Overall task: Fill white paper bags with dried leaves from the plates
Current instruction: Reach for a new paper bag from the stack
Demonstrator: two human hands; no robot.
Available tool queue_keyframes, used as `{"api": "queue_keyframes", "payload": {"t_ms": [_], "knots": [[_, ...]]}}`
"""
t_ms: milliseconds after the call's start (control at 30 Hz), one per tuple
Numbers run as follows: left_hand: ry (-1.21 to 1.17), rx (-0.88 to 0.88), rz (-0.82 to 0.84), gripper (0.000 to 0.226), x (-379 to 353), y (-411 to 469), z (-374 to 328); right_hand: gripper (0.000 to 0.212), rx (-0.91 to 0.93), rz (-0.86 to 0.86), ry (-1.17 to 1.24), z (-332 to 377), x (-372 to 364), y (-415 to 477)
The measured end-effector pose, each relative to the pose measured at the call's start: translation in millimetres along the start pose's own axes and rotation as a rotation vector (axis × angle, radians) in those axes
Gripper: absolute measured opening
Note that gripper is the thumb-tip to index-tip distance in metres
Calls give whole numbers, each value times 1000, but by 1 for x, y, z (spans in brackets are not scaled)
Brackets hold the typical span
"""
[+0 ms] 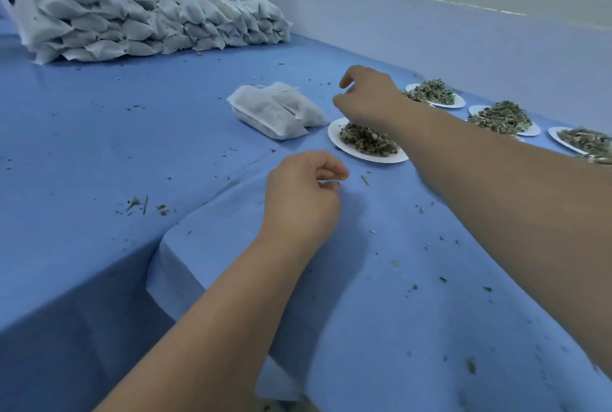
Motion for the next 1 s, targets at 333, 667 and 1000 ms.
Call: {"api": "queue_keyframes", "payload": {"t_ms": [333,667,1000], "knots": [[57,-40,-5,23,-31,-15,-36,18,-230,-21,-153,-116,95,-98],[211,144,335,53,-140,2,-81,31,-498,-33,23,-199,121,-174],[292,154,313,59,-149,3,-83,26,-517,-8,174,-195,117,-187]]}}
Point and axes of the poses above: each hand's wrist, its own y-axis towards the middle knuckle, its own x-axis out of the back of the hand, z = x × y, the point moved 7 cm from there along y, towards the middle knuckle, and after that the axes turned 3 degrees about y, right-handed, at the moved point
